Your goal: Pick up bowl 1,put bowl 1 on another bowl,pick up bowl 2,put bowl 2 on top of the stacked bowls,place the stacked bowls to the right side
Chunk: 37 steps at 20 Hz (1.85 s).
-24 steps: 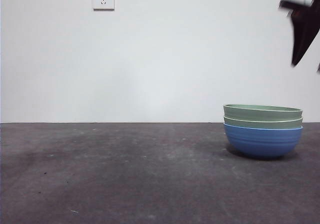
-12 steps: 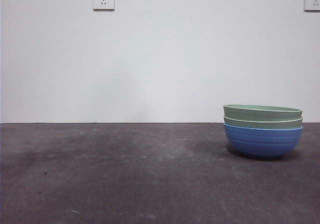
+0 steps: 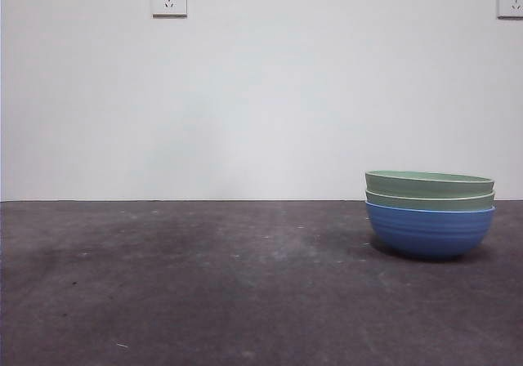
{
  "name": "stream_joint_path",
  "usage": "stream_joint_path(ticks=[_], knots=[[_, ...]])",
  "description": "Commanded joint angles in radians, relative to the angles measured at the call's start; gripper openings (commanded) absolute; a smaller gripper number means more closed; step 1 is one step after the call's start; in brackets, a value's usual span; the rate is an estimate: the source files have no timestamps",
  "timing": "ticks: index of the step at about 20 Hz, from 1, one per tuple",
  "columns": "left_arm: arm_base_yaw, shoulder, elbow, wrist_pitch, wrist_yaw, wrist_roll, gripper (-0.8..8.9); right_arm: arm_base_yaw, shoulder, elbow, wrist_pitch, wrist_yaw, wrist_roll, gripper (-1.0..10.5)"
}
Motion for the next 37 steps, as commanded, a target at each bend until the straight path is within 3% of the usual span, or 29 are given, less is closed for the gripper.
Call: stream_joint_path(ticks=[1,8,13,16,20,24,30,37], knots=[[-0.002,0.0,-0.001,-0.046,-0.003,0.01,-0.04,0.002,0.0,-0.008,0.0,0.002,-0.006,0.0],[0.024,-0.024,-0.001,-0.022,-0.008,0.035,-0.04,0.002,0.0,-0.008,0.0,0.002,-0.006,0.0],[0.188,-0.154,-0.044,0.293,0.052,0.11,-0.04,0.002,0.0,-0.008,0.0,0.002,-0.006,0.0],[0.32,-0.303,-0.252,0.589,0.135,0.117,-0.04,0.002,0.0,-0.008,0.0,0.002,-0.006,0.0],[0.435,-0.556,-0.698,0.964,0.126,0.117,-0.04,0.002,0.0,-0.007,0.0,0.002,-0.006,0.0],[0.5,-0.777,-1.115,1.204,0.125,0.117,-0.04,0.002,0.0,-0.007,0.0,0.002,-0.006,0.0],[0.535,-1.032,-1.579,1.374,0.089,0.112,-0.04,0.002,0.0,-0.008,0.0,0.002,-0.006,0.0],[0.535,-1.168,-1.832,1.379,0.042,0.109,-0.04,0.002,0.0,-0.008,0.0,0.002,-0.006,0.0]])
